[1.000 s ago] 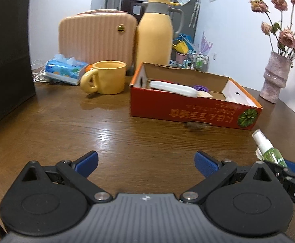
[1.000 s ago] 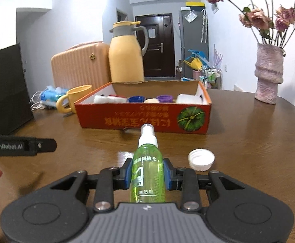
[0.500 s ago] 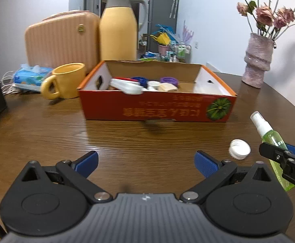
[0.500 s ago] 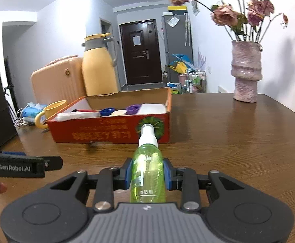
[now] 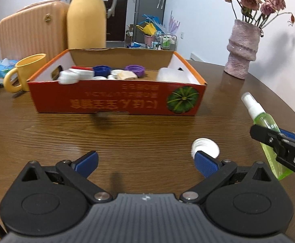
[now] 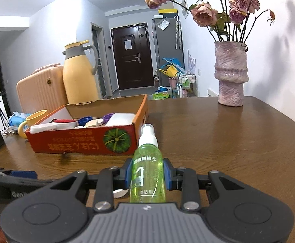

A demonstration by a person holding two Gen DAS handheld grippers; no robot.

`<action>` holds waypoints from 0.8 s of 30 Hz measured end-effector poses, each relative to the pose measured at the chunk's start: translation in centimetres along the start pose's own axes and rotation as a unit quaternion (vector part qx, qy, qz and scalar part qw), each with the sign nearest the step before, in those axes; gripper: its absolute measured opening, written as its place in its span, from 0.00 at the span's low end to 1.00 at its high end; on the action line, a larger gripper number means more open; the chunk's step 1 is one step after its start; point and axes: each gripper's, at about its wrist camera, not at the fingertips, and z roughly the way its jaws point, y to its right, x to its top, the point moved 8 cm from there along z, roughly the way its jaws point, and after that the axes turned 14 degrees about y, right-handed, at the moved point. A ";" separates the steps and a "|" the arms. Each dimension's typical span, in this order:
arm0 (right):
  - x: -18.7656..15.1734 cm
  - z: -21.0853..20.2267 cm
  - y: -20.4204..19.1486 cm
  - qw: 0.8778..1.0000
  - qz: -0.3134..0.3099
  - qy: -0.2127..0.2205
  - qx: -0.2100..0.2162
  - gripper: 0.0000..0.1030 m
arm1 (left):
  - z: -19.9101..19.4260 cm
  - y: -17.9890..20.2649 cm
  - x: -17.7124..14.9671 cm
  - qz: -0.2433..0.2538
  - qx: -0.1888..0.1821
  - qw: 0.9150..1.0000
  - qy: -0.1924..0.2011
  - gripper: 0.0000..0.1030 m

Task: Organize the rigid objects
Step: 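Lift the spray bottle with the right tool while the left tool grasps the white screw cap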

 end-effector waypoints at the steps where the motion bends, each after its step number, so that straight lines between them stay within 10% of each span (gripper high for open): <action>1: 0.1 0.2 0.2 1.000 -0.001 0.001 -0.001 0.29 | 0.2 0.5 0.0 0.002 -0.002 1.000 0.001 1.00; 17: 0.2 2.2 2.6 1.000 0.019 0.003 -0.010 0.29 | 4.1 6.1 -1.2 0.037 -0.002 0.999 -0.015 1.00; 24: 0.0 2.6 2.9 1.000 0.018 0.000 -0.013 0.29 | 5.4 6.9 -1.7 0.041 -0.011 0.999 -0.033 0.71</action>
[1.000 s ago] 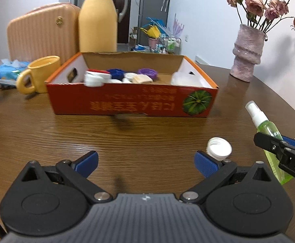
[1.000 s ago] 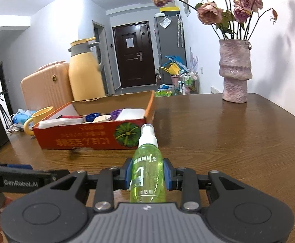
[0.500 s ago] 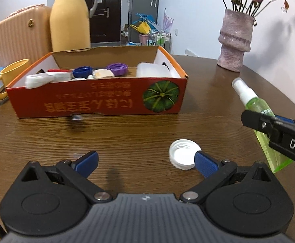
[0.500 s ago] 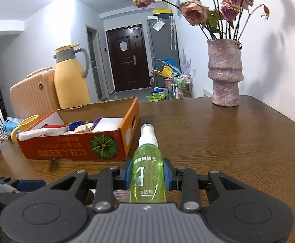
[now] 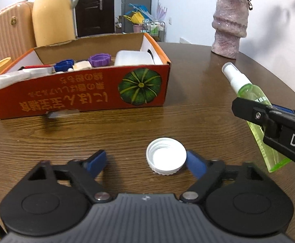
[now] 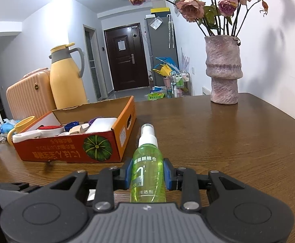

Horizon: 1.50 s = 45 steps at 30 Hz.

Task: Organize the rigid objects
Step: 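Lift the spray bottle with the right tool while the left tool grasps the white screw cap, then carry the white cap with the left tool while the right tool carries the bottle over the box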

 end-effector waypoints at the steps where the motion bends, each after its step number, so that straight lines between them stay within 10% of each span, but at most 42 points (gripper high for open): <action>1: 0.0 0.0 0.0 1.000 0.000 0.000 0.000 0.29 | 0.1 0.1 0.0 0.004 0.000 1.000 0.001 0.62; 3: -0.1 0.0 0.0 1.000 -0.001 -0.001 0.000 0.29 | 0.0 0.4 0.1 0.012 -0.009 1.000 0.008 0.40; 45: 3.7 0.8 -8.3 0.999 -0.031 0.027 0.031 0.29 | -5.2 -8.3 6.8 -0.043 0.002 0.993 0.111 0.39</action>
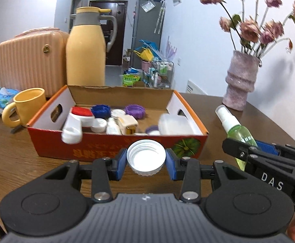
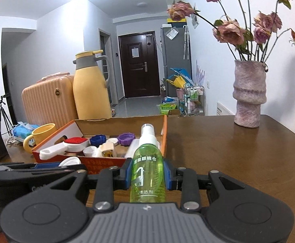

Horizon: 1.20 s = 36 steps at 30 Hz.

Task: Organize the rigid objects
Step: 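Carry the white cap with the left tool while the right tool carries the bottle over the box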

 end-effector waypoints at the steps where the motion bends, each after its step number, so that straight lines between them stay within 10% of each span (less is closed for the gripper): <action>1: 0.1 0.2 -0.2 1.000 0.000 0.000 0.001 0.29 | 0.0 -0.4 0.3 -0.003 0.002 1.000 0.002 0.39; 36: 1.8 11.7 -5.7 0.999 0.022 0.017 0.015 0.29 | 7.4 -9.8 7.1 -0.037 0.068 0.995 0.058 0.39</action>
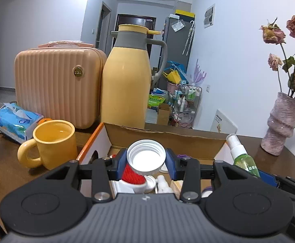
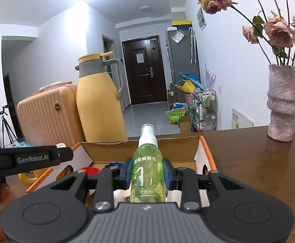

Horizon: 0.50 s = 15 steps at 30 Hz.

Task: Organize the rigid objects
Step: 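Carry the white cap with the left tool while the right tool carries the bottle over the box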

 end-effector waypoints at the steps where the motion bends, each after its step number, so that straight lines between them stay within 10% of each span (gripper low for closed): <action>1: 0.0 0.3 0.0 1.000 0.001 0.000 0.000 0.29 | 0.3 -0.1 0.1 0.002 0.002 1.000 -0.001 0.39; 15: -0.9 4.5 -0.4 1.000 -0.008 -0.018 0.005 0.29 | 4.0 -0.5 0.0 0.023 -0.012 1.000 -0.015 0.40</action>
